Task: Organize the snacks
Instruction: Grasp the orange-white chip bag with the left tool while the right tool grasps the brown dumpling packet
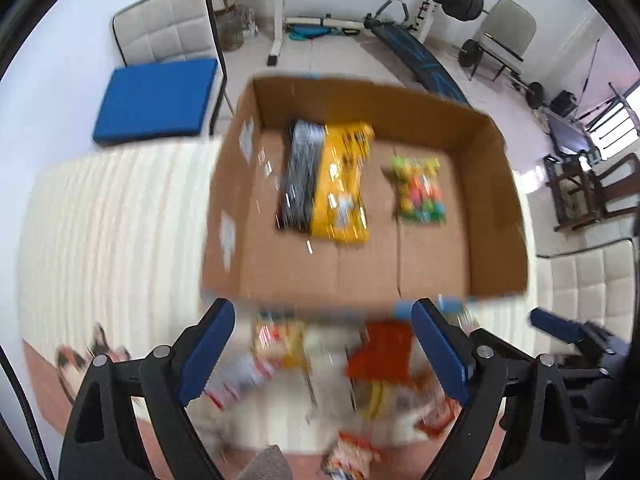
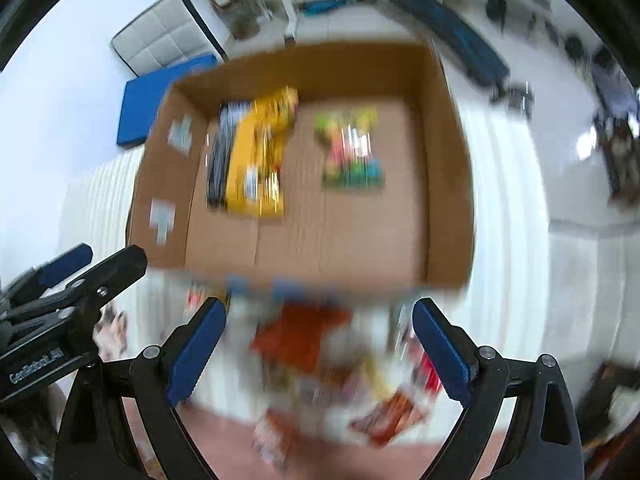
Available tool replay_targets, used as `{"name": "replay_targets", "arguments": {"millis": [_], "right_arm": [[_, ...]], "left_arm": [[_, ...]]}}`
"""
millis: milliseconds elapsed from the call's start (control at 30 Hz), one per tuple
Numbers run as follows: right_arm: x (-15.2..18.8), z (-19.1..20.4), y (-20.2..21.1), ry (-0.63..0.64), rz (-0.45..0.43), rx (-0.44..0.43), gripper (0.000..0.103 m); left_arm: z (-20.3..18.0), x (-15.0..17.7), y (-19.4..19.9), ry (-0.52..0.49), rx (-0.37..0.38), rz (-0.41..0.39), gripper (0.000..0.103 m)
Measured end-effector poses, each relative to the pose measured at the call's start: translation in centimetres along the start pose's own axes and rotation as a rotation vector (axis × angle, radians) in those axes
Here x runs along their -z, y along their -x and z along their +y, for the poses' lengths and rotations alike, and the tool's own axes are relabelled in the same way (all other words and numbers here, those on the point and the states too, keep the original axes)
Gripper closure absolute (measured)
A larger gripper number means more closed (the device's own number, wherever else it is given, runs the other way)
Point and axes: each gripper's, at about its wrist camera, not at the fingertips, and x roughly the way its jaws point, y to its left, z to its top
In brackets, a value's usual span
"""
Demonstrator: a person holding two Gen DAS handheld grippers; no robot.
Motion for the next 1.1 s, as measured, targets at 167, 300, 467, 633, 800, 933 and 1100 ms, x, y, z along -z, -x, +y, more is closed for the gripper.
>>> {"name": "replay_targets", "arguments": {"millis": [167, 300, 467, 633, 800, 933, 1100], "right_arm": [[7.3, -2.9, -1.8, -0.104, 0.066, -0.038, 0.006], [11.7, -6.1, -4.2, -0.204, 0.124, -0.051, 0.006], [14.8, -9.4, -7.1, -0.293, 0.16, -0.029, 0.006], [16.2, -12.2, -9.5, -0.398, 0.179, -0.054, 0.006], [16.3, -14.0, -11.4, -0.469, 0.194, -0.06, 0.007], [16.1, -14.5, -12.6, -0.496, 0.209, -0.03, 0.026], [15.4, -13.1, -13.4, -0.404, 0.236, 0.078, 0.04]], "left_arm": [[0.1, 6.5, -0.5, -0.018, 0.006, 0.047, 0.012], [0.4, 11.7, -3.6, -0.008, 0.026, 0.164, 0.012], [0.5, 17.4, -8.2, 0.028, 0.029, 0.286, 0.013], [-0.4, 20.0, -11.7, 0.053, 0.058, 0.365, 0.013], [-2.3, 20.4, -14.3, 0.011, 0.057, 0.396, 0.02], [-2.9, 20.3, -15.3, 0.021, 0.056, 0.415, 0.035], [-3.7, 19.7, -15.7, 0.011, 0.021, 0.398, 0.049]]}}
